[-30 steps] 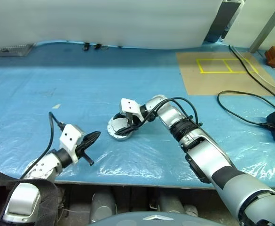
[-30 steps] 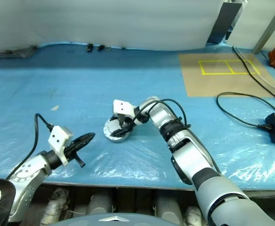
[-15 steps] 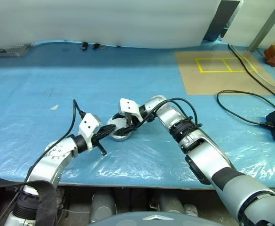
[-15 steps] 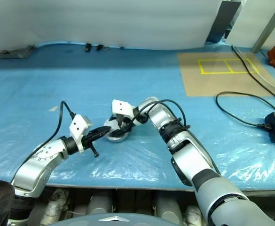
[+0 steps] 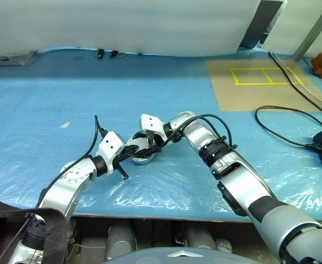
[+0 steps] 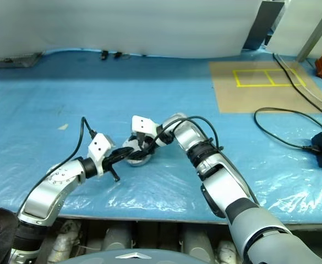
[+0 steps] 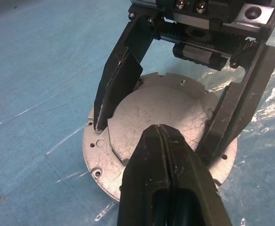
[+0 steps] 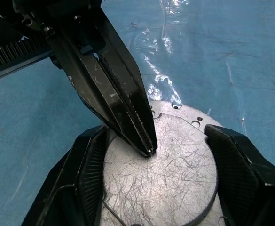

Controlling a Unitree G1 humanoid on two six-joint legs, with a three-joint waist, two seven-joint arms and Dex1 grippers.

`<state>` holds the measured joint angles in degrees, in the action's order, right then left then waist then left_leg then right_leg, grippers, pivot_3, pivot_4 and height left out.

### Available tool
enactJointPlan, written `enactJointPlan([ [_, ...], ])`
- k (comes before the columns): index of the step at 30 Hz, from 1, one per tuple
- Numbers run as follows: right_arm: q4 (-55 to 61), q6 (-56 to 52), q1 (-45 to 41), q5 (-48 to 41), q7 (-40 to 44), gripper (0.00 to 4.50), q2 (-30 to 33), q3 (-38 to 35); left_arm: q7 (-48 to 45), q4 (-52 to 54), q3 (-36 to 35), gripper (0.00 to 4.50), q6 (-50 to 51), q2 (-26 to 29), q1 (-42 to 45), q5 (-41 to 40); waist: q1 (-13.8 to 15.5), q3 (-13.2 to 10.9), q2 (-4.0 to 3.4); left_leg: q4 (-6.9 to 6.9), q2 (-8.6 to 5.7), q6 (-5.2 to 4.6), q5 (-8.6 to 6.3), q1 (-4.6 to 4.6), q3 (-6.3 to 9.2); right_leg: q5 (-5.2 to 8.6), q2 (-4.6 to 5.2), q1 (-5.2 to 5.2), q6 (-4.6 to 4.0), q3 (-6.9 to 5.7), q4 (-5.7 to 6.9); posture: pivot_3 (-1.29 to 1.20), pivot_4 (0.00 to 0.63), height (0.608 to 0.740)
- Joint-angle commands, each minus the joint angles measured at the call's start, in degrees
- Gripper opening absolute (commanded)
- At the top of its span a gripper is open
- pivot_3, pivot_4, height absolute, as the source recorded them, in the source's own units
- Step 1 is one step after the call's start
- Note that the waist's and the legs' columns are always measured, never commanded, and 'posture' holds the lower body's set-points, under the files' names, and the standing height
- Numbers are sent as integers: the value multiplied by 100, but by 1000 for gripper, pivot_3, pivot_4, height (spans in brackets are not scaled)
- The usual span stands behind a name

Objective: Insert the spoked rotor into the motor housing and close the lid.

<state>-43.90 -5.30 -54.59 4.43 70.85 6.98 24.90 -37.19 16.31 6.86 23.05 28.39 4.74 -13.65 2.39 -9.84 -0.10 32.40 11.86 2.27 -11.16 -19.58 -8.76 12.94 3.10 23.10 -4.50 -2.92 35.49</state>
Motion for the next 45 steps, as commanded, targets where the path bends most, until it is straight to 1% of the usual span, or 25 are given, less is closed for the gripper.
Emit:
enactJointPlan([
  [1,77,-72,41,-99,-66,4318,-25,-168,-84,-88,262,0,291,51,-90,100,6,0,-2,0,0,0,0,-2,0,0,0,3,0,0,-4,0,150,740],
  [2,95,-22,32,-129,-91,4481,-40,-215,-88,-83,252,0,310,48,-96,77,7,0,-2,0,0,0,0,-5,0,-1,0,7,-2,0,-6,0,150,740],
  [4,168,36,24,-260,-91,4481,-76,-354,-89,-70,239,0,330,46,-104,66,7,0,-2,0,-1,0,0,-14,0,-19,0,13,-33,-1,-13,0,150,740],
  [5,218,53,26,-343,-49,4481,-83,-423,-89,-64,237,0,334,47,-106,70,5,0,-2,0,0,0,0,-18,-1,-21,0,19,-36,-2,-18,0,150,740],
  [7,477,-7,86,-687,323,4481,-54,-594,-85,-47,223,0,347,41,-117,64,5,0,-2,-1,0,0,0,-35,-1,-21,0,27,-37,-4,-25,0,150,740],
  [9,619,-204,97,-928,436,4481,-54,-788,-88,-34,217,0,357,38,-130,56,0,-1,-3,-4,0,-1,1,-44,-2,-21,0,39,-37,-8,-32,0,150,740],
  [13,544,-466,35,-1035,427,4481,155,-1007,-112,-8,235,0,391,30,-151,24,-3,-2,-4,-9,1,-1,1,-53,-2,-21,-2,54,-37,-12,-33,0,150,740],
  [16,490,-649,49,-1063,201,4481,293,-1175,-127,-12,237,0,398,34,-155,15,9,-2,-4,-9,0,-1,1,-59,-3,-21,-1,60,-37,-12,-33,0,150,740],
  [21,758,-1436,349,-1184,-209,4481,449,-1448,-197,-36,240,0,371,49,-257,-25,8,-2,-4,-15,-1,-1,1,-49,-6,-21,-1,46,-37,-12,-41,0,150,740],
  [23,953,-2099,486,-1304,-254,4481,515,-1498,-244,25,253,0,415,47,-338,-86,9,-2,-5,-18,-1,-1,1,-47,-7,-21,-2,45,-36,-12,-43,0,150,740],
  [27,1654,-3446,851,-1674,-70,4481,707,-1440,-251,107,205,0,408,79,-457,-124,18,-2,-5,-23,-3,0,1,-50,-6,-21,-2,42,-36,-13,-59,0,150,740],
  [29,1920,-3836,1016,-1692,-165,4481,775,-1338,-254,130,187,0,408,93,-490,-134,20,-2,-5,-25,-3,0,2,-49,-6,-21,-2,36,-36,-14,-64,0,150,740],
  [31,2022,-4187,1110,-1609,-453,4481,771,-1264,-272,141,188,0,390,99,-503,-140,19,-2,-5,-26,-3,0,1,-47,-6,-21,-2,31,-35,-15,-65,0,150,740],
  [34,2257,-4660,1251,-1606,-562,4481,858,-1057,-268,179,157,0,397,102,-513,-166,20,-2,-6,-28,-3,1,1,-41,-5,-18,-2,23,-30,-15,-66,0,150,740],
  [36,2235,-4955,1246,-1649,-703,4481,837,-1045,-246,185,135,0,380,100,-511,-172,20,-1,-7,-28,-4,1,1,-40,-4,-17,-1,21,-28,-15,-67,0,150,740],
  [38,2149,-5270,1177,-1757,-826,4481,763,-1109,-226,181,108,0,368,104,-512,-175,18,1,-9,-29,-4,2,1,-36,-2,0,-2,16,2,-15,-69,0,150,740],
  [42,1960,-5906,1061,-1996,-1152,4481,579,-1349,-201,196,102,0,347,135,-521,-131,18,4,-14,-34,-4,3,1,-34,-2,-1,-2,15,0,-15,-69,0,150,740],
  [45,1979,-6360,1057,-2210,-1183,4481,558,-1389,-134,172,37,0,316,143,-499,-102,18,7,-18,-36,-4,11,6,-35,-1,-5,-2,12,-7,-15,-69,0,150,740],
])
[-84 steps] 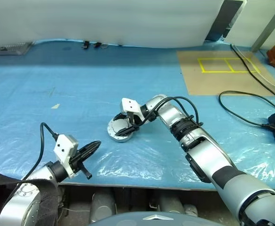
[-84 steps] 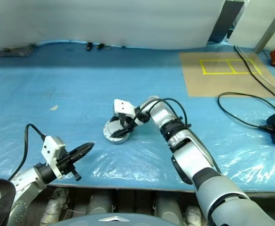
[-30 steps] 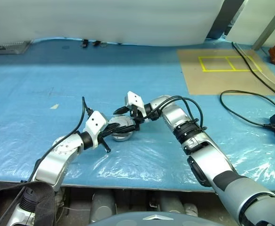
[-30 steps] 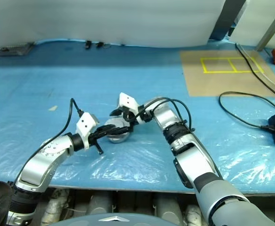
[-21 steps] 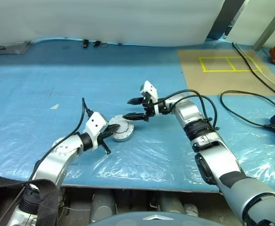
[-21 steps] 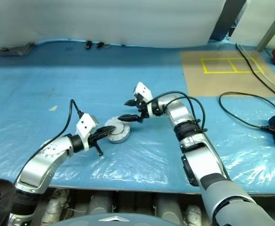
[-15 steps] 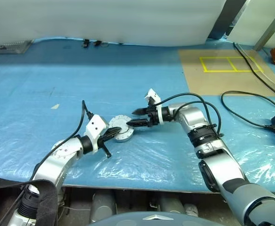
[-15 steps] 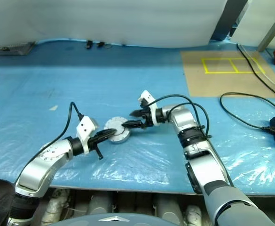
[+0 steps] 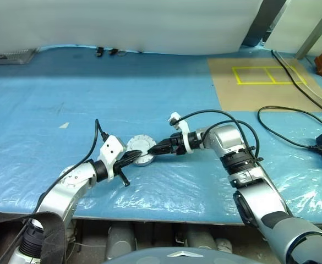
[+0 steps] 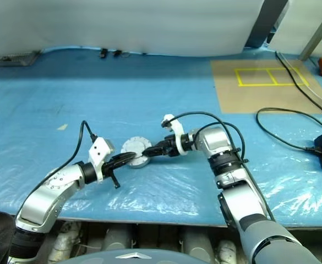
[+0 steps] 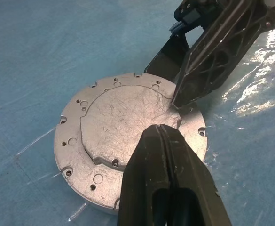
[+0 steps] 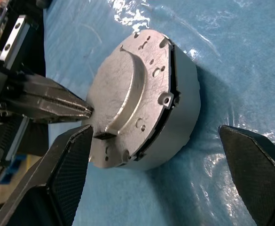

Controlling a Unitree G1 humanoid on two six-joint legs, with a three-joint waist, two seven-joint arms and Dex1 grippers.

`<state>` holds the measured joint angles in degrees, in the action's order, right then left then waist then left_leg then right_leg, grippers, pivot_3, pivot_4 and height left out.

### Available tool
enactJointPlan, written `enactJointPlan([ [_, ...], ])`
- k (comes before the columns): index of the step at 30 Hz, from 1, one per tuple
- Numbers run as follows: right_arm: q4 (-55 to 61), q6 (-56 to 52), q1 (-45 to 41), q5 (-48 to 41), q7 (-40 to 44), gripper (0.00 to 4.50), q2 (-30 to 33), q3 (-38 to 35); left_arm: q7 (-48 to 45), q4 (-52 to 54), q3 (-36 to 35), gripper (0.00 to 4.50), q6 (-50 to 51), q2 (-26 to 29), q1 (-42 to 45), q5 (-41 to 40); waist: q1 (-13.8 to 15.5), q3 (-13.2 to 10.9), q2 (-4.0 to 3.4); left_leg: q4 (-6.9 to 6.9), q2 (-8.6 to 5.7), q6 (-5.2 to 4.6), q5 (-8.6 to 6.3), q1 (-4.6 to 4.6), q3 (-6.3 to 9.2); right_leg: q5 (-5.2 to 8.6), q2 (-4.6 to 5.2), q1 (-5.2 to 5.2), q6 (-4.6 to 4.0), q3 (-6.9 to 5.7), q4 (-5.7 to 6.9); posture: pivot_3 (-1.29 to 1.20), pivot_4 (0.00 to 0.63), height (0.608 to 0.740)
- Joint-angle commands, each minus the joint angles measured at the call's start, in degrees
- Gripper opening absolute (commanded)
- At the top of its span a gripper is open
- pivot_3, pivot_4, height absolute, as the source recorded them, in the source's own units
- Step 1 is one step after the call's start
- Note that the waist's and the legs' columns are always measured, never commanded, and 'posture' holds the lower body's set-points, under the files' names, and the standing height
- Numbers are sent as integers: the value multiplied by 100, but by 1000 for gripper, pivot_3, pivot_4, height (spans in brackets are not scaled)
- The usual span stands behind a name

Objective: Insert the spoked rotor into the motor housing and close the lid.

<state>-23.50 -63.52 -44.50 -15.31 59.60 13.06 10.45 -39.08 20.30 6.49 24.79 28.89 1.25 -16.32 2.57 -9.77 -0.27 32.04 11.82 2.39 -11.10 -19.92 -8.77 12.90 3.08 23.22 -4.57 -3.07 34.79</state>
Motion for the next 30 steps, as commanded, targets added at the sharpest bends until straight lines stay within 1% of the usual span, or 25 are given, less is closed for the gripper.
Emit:
enactJointPlan([
  [1,-29,-778,42,-362,-46,4481,-57,23,75,-239,44,0,147,97,-139,162,1,1,-1,0,0,10,6,1,0,0,0,0,0,0,0,0,150,740],
  [4,27,-1432,19,-789,-156,4481,-203,-300,80,-290,39,0,128,121,-131,178,-2,1,-1,-3,0,12,7,0,1,-5,0,-1,-8,0,0,0,150,740],
  [7,-6,-1968,-43,-1135,-389,4481,-480,-763,97,-300,70,0,119,106,-128,186,-2,0,-3,-4,1,13,8,0,2,-3,-1,0,-5,0,0,0,150,740],
  [10,-60,-2060,-45,-1289,-757,4481,-786,-1338,114,-297,71,0,115,94,-129,185,-5,0,-3,-4,0,15,9,-1,2,-4,0,4,-6,0,0,0,150,740],
  [13,-163,-2003,-69,-1319,-1025,3910,-909,-1686,130,-294,65,0,103,93,-139,183,-12,-2,-6,-6,1,16,9,-1,2,-8,-1,14,-14,0,1,0,150,740],
  [15,-199,-2020,-102,-1372,-1091,3224,-923,-1809,140,-287,67,0,91,96,-160,190,-5,-2,-7,-7,1,16,9,-2,1,-9,-1,21,-15,0,1,0,150,740],
  [16,-168,-1991,-94,-1398,-1059,2939,-901,-1775,141,-283,69,0,84,98,-168,195,-2,-2,-7,-7,0,16,9,-4,1,-9,-1,21,-16,0,0,0,150,740],
  [19,-62,-1938,-50,-1490,-976,1902,-870,-1707,153,-296,58,0,58,84,-192,200,3,-3,-8,-9,-1,16,9,-4,0,-9,0,21,-16,0,-3,0,150,740],
  [20,-60,-1914,-51,-1508,-977,1804,-864,-1687,157,-315,54,0,43,81,-192,208,3,-3,-8,-11,-2,16,9,-2,0,-9,0,18,-15,0,-3,0,150,740],
  [23,-101,-1880,-81,-1565,-976,1805,-868,-1694,173,-332,59,0,33,54,-176,195,4,-4,-9,-11,-1,16,9,-2,-1,-8,0,20,-14,0,-2,0,150,740],
  [28,-52,-1816,9,-1556,-964,1805,-829,-1460,198,-284,55,0,33,28,-225,160,7,-4,-10,-11,-2,17,9,-3,0,-8,0,20,-14,0,-3,0,150,740],
  [30,-21,-1822,42,-1614,-1015,1805,-862,-1502,218,-269,31,0,28,26,-268,151,1,-4,-10,-12,-2,17,9,-3,0,-8,0,19,-14,0,-3,0,150,740],
])
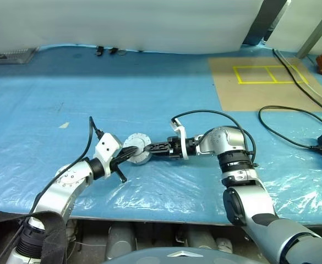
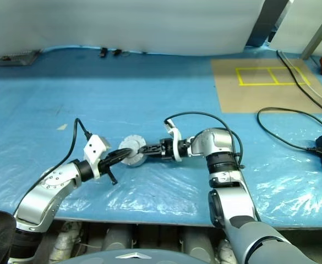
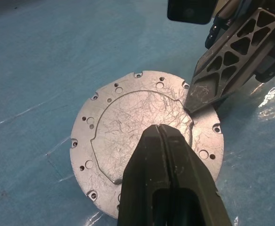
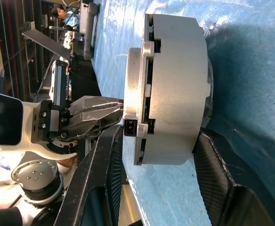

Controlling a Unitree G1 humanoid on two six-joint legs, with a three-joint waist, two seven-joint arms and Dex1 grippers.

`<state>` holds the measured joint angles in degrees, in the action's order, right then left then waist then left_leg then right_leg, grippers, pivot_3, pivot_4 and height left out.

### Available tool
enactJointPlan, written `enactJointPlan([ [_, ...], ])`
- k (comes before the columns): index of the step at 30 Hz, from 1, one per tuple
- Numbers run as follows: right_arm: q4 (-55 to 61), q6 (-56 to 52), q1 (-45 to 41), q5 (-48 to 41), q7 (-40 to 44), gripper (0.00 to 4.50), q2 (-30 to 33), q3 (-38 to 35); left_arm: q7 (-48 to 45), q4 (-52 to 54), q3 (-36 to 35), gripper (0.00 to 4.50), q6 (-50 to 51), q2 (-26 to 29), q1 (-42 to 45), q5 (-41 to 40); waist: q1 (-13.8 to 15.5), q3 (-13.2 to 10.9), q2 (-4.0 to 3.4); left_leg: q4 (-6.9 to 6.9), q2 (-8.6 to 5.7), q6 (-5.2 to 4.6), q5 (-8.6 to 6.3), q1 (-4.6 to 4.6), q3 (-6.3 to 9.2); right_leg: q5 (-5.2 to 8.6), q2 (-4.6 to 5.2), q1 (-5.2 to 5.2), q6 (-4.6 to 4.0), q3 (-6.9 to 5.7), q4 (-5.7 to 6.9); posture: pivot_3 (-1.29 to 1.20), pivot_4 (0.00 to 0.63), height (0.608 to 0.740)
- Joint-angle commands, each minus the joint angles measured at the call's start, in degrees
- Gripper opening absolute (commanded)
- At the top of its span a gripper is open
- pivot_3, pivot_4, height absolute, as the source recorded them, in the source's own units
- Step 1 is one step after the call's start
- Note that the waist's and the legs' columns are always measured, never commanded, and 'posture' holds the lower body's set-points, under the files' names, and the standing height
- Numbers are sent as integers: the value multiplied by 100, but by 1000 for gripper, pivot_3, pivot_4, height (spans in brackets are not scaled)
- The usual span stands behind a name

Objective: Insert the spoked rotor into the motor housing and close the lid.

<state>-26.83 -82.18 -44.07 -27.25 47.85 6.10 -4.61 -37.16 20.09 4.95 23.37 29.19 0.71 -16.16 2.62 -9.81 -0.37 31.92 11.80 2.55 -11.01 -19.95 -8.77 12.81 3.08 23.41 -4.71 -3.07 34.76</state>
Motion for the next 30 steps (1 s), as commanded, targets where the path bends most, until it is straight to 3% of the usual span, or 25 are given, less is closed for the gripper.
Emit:
enactJointPlan([
  [1,291,11,-14,-461,101,1805,-205,-101,43,-241,167,0,164,-1,-235,136,-7,0,0,0,0,0,0,-1,0,0,0,0,0,0,0,0,150,740],
  [5,203,7,-34,-496,46,1805,-224,-160,53,-214,155,0,157,-4,-260,114,-12,0,0,0,1,0,0,0,0,1,-1,0,1,0,2,0,150,740],
  [9,229,105,24,-482,34,1138,-200,-16,46,-139,112,0,149,-59,-253,23,-13,0,0,0,0,0,0,0,0,1,0,1,2,0,-2,0,150,740],
  [16,142,218,27,-346,-72,1138,-178,137,94,-128,6,0,99,-120,-251,-25,-19,0,-1,-3,1,0,0,0,-1,1,-1,1,2,0,-1,0,150,740],
  [22,388,140,63,-647,111,1138,-154,44,576,128,-1086,0,177,-909,-234,-1098,-23,-5,5,-1,2,0,0,-5,-7,1,-1,8,1,0,0,0,150,740],
  [30,91,193,-169,-891,-52,1138,-411,-379,1310,352,-2324,0,277,-1690,-343,-2539,-5,-5,6,15,1,1,3,-109,-10,-3,-6,86,-1,-8,3,0,150,740],
])
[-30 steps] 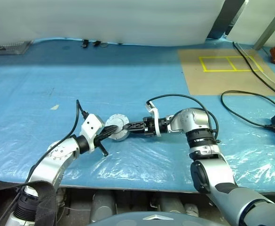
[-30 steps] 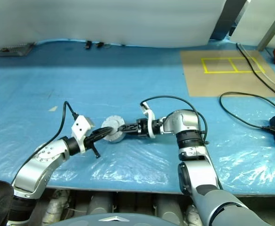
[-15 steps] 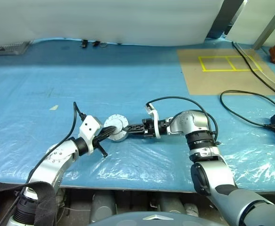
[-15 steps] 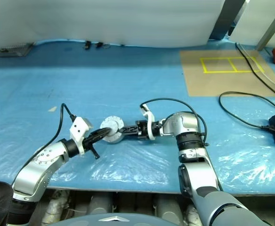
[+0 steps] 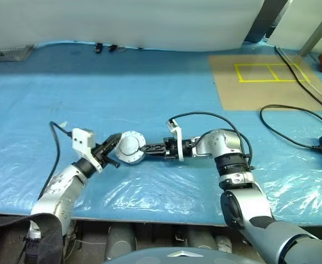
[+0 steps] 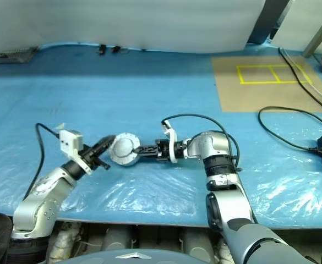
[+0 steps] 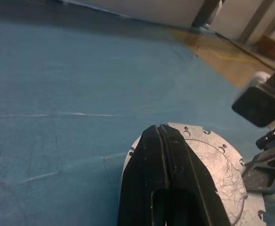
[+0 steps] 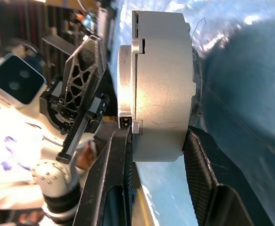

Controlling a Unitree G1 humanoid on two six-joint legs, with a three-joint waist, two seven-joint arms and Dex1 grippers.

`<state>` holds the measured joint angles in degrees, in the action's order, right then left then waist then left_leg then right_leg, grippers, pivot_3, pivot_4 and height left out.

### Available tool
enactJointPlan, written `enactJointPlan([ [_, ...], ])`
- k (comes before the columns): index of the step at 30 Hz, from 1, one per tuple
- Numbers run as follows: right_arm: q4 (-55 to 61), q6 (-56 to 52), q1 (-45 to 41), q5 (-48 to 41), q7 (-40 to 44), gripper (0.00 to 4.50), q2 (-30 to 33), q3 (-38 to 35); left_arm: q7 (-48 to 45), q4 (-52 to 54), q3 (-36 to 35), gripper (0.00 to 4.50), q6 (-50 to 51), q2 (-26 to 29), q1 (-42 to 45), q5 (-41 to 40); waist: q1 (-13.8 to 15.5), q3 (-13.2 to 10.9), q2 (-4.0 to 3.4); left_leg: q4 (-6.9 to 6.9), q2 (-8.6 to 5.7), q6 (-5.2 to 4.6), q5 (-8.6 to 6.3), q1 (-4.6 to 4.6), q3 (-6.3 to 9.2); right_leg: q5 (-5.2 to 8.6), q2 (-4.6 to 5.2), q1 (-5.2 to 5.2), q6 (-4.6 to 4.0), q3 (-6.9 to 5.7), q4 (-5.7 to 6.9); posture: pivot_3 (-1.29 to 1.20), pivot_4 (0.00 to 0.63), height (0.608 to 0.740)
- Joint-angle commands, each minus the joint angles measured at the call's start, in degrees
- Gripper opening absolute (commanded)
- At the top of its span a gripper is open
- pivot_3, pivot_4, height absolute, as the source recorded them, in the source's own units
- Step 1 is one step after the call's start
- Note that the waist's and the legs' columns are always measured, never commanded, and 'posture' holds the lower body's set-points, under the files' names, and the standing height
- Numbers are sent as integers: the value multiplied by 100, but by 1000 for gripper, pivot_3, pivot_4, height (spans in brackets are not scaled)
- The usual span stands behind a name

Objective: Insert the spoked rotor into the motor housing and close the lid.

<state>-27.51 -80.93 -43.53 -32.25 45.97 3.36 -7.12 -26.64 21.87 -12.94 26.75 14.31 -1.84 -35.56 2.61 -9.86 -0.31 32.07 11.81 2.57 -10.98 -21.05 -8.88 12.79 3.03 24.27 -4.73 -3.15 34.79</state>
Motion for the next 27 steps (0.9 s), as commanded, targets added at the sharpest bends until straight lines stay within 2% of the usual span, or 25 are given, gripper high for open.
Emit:
enactJointPlan([
  [1,121,79,-240,-414,107,1138,-190,-180,328,89,-669,0,-82,-264,-184,-671,-12,0,1,1,1,0,0,0,-3,0,-2,0,0,0,0,0,150,740],
  [4,101,110,-300,-532,59,1138,-360,-320,425,184,-760,0,59,-362,-476,-952,-9,0,1,1,4,2,-2,1,-11,1,-9,0,-1,-1,2,0,150,740],
  [7,-8,193,-408,-651,-111,1138,-659,-574,766,461,-861,573,151,-569,-380,-1519,26,-9,16,7,7,1,-2,2,-11,1,-7,-1,-1,-5,3,0,150,740],
  [14,-76,418,-490,-798,-263,1138,-1008,-825,1192,616,-839,2959,230,-827,-487,-2248,44,-12,24,13,5,2,-2,2,-10,-2,-2,-5,-2,-5,3,0,150,740],
  [19,-66,437,-548,-892,-227,1138,-1033,-869,1498,593,-843,4488,346,-882,-579,-2716,43,-13,27,11,6,3,-2,0,-9,-2,-7,-3,-1,-7,4,0,150,740],
  [24,-101,453,-609,-1004,-203,1138,-1013,-915,1789,503,-771,4488,585,-909,-558,-3368,34,-13,27,15,6,3,-2,3,-9,-4,-6,-4,1,-7,7,0,150,740],
  [27,-56,511,-610,-987,-124,1138,-1018,-776,1956,443,-702,4488,641,-825,-503,-3358,34,-13,27,15,6,3,-2,3,-8,-4,-6,-4,1,-7,7,0,150,740],
])
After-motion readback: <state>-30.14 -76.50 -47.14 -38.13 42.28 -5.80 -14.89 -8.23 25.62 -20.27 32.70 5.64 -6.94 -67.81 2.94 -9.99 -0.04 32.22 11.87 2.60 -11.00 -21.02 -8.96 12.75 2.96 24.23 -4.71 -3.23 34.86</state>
